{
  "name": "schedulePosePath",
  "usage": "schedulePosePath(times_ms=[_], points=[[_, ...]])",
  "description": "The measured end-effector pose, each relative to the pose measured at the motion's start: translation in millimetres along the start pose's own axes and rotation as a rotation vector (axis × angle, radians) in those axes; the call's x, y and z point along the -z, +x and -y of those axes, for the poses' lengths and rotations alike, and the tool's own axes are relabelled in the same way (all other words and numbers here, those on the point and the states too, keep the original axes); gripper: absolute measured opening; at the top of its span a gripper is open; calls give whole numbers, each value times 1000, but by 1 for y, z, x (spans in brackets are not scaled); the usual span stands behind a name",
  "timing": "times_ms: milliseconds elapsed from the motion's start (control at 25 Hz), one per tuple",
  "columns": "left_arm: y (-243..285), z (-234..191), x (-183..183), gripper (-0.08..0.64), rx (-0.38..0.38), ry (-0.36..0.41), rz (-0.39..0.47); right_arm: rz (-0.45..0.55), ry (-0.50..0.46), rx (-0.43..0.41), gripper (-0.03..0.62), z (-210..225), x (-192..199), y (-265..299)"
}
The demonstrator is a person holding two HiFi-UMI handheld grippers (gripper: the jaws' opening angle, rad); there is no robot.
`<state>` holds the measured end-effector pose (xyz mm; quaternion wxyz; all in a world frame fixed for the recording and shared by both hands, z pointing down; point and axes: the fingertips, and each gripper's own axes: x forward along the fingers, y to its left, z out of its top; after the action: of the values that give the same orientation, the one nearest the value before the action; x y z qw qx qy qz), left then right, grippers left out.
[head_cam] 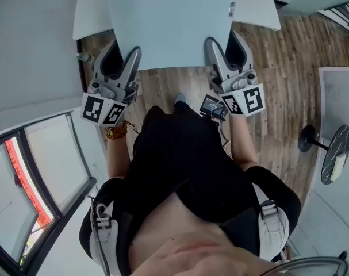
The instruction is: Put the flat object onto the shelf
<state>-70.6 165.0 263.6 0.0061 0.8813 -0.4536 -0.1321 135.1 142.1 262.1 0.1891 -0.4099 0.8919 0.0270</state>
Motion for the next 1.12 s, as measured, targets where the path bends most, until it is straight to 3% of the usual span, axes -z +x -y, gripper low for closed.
schedulePosePath(times_ms=[360, 880, 1120], points=[[74, -53, 9, 227, -52, 9, -6, 1, 24, -40, 210, 67, 20, 74], [202, -175, 34, 224, 24, -60, 27, -29, -45, 37, 210, 160, 58, 200], [241, -202, 48, 222, 18, -63, -11, -76, -5, 54, 210, 198, 82, 230]])
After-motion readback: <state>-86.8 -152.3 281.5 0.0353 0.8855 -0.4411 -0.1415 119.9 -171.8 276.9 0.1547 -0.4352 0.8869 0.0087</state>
